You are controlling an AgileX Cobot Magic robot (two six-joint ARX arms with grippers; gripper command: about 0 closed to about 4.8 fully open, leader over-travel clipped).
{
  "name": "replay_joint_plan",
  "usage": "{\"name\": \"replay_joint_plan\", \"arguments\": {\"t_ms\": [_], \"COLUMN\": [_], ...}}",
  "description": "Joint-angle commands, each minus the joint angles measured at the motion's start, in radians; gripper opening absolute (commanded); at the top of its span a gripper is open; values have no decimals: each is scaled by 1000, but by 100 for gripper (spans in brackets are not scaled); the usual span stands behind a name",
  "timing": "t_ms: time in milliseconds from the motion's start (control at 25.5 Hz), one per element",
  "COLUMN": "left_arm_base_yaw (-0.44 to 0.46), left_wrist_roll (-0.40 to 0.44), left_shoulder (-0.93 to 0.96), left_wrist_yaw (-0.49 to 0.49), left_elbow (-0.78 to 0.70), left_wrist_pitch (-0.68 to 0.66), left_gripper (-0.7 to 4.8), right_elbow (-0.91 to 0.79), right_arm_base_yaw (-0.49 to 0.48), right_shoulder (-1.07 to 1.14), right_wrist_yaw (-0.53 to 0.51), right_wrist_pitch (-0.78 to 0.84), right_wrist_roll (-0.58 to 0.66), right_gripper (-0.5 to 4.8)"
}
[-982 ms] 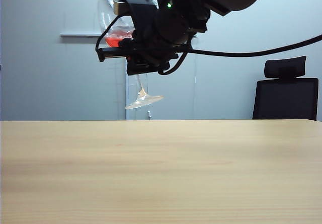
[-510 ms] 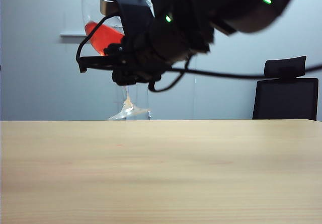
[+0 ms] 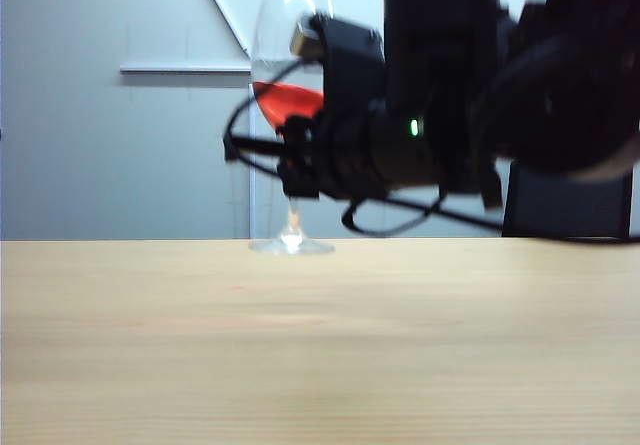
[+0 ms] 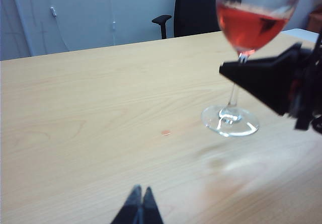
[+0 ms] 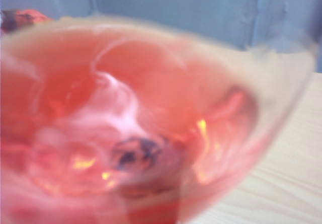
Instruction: Gently pick up the goblet, rotate it counterclockwise for two full turns (viewing from above), and then place it back on the table.
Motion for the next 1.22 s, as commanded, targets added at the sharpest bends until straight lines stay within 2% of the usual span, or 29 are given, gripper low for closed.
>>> {"name": "replay_joint_plan", "arguments": {"t_ms": [39,1217], "left_arm_base_yaw": [0,0], "left_wrist_roll": [0,0], "left_shoulder": [0,-34], "left_wrist_yaw": [0,0], "left_elbow": [3,3], "left_wrist_pitch": [6,6], "left_gripper": [-5,-5], "right_elbow": [8,32], "right_arm_base_yaw": [-26,-54], "right_shoulder": [42,143], "right_wrist_yaw": [-17,-35], "right_wrist_pitch": [116,119], "right_wrist_roll": [3,-39], "right_gripper": [-7,2]}}
